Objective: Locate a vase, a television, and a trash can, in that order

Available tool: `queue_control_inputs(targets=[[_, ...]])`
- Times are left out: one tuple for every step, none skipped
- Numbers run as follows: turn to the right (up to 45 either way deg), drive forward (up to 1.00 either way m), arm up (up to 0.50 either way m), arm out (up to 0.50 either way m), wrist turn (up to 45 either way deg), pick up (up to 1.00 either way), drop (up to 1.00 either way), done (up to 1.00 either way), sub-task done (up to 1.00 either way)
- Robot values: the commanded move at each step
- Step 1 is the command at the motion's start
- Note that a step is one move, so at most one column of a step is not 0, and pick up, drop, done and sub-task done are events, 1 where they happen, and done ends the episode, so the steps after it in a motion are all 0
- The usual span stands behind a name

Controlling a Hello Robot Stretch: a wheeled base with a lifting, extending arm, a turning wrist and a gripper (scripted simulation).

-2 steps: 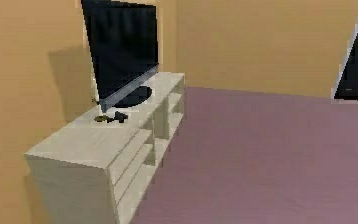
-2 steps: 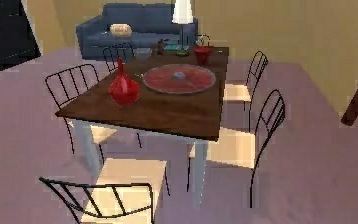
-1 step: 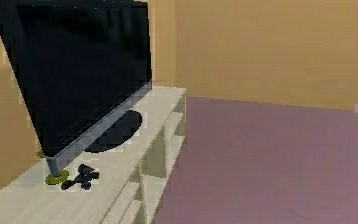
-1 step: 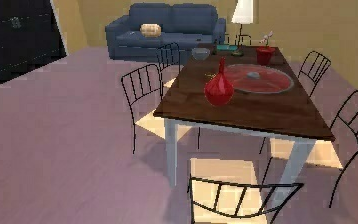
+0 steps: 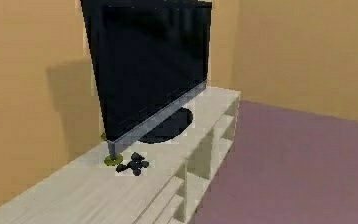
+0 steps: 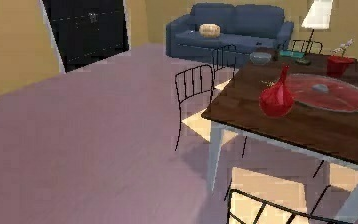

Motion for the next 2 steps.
queue_control_inputs(targets=[[0.0, 0.00, 0.00, 0.00, 0.0, 0.00, 0.00, 0.00, 1.00], [-45.0, 0.00, 0.00, 0.00, 0.0, 0.00, 0.00, 0.00, 0.00]])
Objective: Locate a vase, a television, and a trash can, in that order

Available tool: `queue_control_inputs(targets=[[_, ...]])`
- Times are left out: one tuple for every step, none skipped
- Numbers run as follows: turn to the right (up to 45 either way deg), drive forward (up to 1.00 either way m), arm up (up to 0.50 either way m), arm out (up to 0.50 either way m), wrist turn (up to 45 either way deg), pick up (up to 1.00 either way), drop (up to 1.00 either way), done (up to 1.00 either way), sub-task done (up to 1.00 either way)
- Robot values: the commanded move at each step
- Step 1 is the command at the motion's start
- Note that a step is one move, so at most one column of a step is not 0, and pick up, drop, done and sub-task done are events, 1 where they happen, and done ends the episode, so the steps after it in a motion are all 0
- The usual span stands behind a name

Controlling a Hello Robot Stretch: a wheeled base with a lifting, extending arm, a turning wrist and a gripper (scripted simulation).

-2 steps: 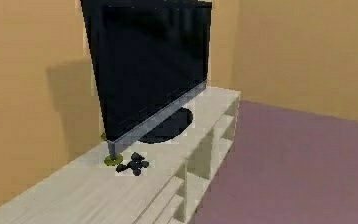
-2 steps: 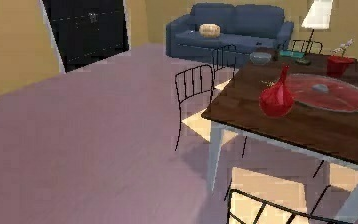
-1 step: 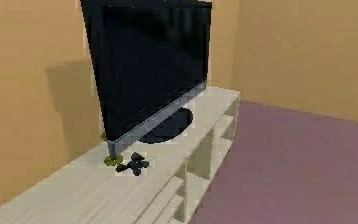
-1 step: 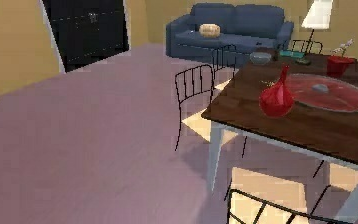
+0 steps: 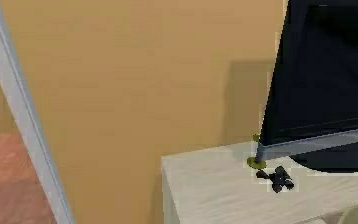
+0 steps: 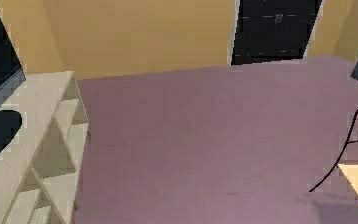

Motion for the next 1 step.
queue_control_inputs(targets=[[-45.0, 0.00, 0.00, 0.00, 0.0, 0.00, 0.00, 0.00, 0.00]])
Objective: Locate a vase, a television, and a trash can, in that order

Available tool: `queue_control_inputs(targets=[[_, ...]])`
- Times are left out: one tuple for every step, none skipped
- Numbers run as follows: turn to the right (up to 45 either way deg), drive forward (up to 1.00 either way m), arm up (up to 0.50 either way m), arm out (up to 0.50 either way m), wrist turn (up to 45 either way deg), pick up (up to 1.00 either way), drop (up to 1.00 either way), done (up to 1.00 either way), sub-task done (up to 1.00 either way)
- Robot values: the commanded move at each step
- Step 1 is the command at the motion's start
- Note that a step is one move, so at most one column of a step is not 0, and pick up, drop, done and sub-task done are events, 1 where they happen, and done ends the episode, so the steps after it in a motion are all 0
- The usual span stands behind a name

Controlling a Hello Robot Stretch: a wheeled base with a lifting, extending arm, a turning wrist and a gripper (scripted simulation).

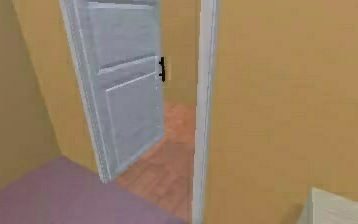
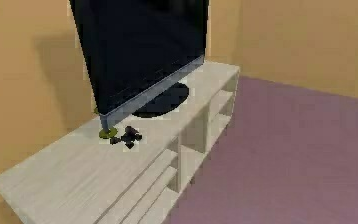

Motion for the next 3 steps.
queue_control_inputs(targets=[[-45.0, 0.00, 0.00, 0.00, 0.0, 0.00, 0.00, 0.00, 0.00], [-3.0, 0.00, 0.00, 0.00, 0.0, 0.00, 0.00, 0.00, 0.00], [0.0, 0.05, 0.00, 0.00, 0.0, 0.00, 0.00, 0.00, 0.00]])
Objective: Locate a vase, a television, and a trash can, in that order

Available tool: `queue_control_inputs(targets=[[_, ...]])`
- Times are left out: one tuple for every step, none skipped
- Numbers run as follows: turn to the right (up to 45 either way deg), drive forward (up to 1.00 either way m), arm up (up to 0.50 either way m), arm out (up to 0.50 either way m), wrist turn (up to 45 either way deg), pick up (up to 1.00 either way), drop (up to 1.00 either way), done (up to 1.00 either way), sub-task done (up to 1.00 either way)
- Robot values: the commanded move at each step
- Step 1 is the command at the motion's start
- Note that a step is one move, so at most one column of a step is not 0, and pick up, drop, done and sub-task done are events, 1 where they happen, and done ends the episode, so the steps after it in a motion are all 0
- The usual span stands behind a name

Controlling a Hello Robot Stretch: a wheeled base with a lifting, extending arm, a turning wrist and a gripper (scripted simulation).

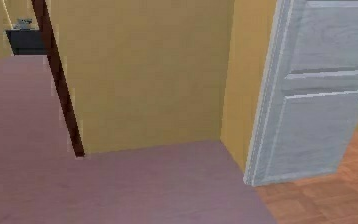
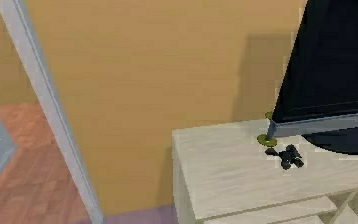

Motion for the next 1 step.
queue_control_inputs(targets=[[27.0, 0.00, 0.00, 0.00, 0.0, 0.00, 0.00, 0.00, 0.00]])
